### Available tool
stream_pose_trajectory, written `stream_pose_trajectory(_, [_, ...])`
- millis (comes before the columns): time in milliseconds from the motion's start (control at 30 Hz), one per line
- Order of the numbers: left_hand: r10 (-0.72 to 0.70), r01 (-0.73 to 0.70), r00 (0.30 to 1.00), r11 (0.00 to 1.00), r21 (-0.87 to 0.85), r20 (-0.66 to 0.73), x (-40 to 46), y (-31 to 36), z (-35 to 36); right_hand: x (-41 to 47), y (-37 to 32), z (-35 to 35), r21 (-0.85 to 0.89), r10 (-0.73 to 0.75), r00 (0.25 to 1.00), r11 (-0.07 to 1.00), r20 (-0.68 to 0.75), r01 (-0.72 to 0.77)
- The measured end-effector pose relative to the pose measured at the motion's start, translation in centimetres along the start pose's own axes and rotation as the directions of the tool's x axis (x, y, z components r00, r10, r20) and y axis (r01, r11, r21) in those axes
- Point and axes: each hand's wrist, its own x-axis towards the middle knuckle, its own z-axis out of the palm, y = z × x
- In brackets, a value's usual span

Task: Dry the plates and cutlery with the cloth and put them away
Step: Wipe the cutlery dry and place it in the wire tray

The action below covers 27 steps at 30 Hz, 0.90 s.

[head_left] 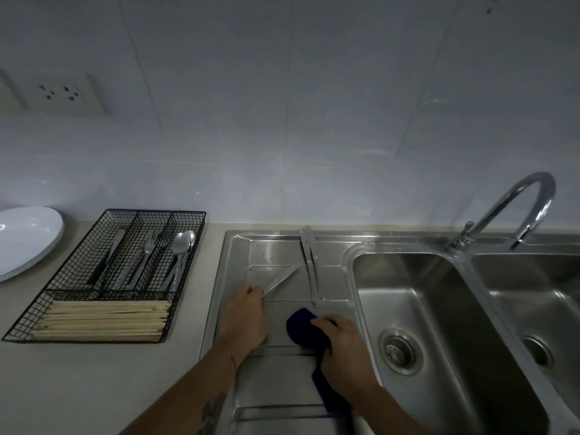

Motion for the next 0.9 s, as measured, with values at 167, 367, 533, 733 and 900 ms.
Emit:
stream_pose_trajectory(167, [0.194, -0.193, 0.981, 0.981, 0.029, -0.009, -1.8, -1.4, -1.7, 1.7, -3.6, -2.5, 0.347, 0.324, 0.92, 0.908, -0.222, -0.236])
stream_pose_trajectory(367, [0.383, -0.386, 0.923, 0.919, -0.079, -0.043, -3.8, -1.9, -4.8, 1.1, -9.0, -1.2, -0.216, -0.131, 0.954, 0.974, -0.268, 0.073])
stream_pose_trajectory(533, [0.45, -0.458, 0.886, 0.887, -0.062, -0.106, -4.3, -3.9, -8.0, -1.8, -9.3, 0.2, -0.315, 0.045, 0.967, 0.941, -0.249, -0.125])
stream_pose_trajectory(733, [0.501, -0.514, 0.853, 0.856, -0.064, -0.146, -5.1, -2.9, -10.0, -3.0, -13.2, 0.6, -0.113, 0.031, 0.895, 0.989, -0.444, -0.09])
stream_pose_trajectory(900, [0.514, -0.522, 0.85, 0.852, -0.047, -0.117, -6.1, -2.2, -10.9, -4.0, -15.1, -1.3, 0.079, 0.139, 0.805, 0.99, -0.576, -0.114])
